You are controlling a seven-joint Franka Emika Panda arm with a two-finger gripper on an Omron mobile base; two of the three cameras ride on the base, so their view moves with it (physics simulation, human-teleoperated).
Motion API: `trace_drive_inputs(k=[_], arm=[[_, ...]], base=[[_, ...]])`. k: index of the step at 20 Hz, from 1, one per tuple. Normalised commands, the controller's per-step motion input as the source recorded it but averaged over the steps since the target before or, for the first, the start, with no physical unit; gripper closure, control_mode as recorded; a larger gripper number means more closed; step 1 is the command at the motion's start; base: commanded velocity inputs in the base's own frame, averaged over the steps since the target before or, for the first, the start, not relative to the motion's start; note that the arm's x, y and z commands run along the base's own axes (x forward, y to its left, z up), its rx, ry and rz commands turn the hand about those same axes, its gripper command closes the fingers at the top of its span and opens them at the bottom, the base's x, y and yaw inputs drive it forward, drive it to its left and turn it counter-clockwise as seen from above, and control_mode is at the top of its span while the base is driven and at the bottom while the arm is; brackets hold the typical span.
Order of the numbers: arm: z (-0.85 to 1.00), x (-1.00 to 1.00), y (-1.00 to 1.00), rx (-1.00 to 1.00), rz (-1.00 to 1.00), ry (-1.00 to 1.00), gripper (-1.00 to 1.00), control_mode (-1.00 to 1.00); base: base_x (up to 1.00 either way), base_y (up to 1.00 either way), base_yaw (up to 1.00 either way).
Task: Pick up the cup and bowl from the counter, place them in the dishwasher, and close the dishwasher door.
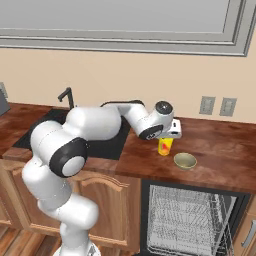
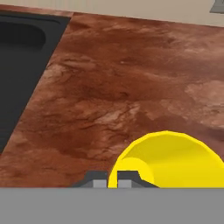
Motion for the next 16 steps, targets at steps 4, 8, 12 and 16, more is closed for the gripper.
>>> trace_drive_inputs(k=[4, 8, 12, 16], arm=[[0.17, -0.53, 0.06, -0.06, 0.2, -0.11, 1.0, -1.0], [0.0, -0.29, 0.01, -0.04, 0.23, -0.04, 1.0, -1.0], [0.0, -0.2, 0.0, -0.1, 0.26, 0.0, 1.0, -1.0], [0.06, -0.46, 0.0, -0.15, 0.23, -0.04, 1.0, -1.0]], base=[[0.0, 0.0, 0.0], [0.0, 0.0, 0.0], [0.0, 0.0, 0.0], [0.0, 0.0, 0.0]])
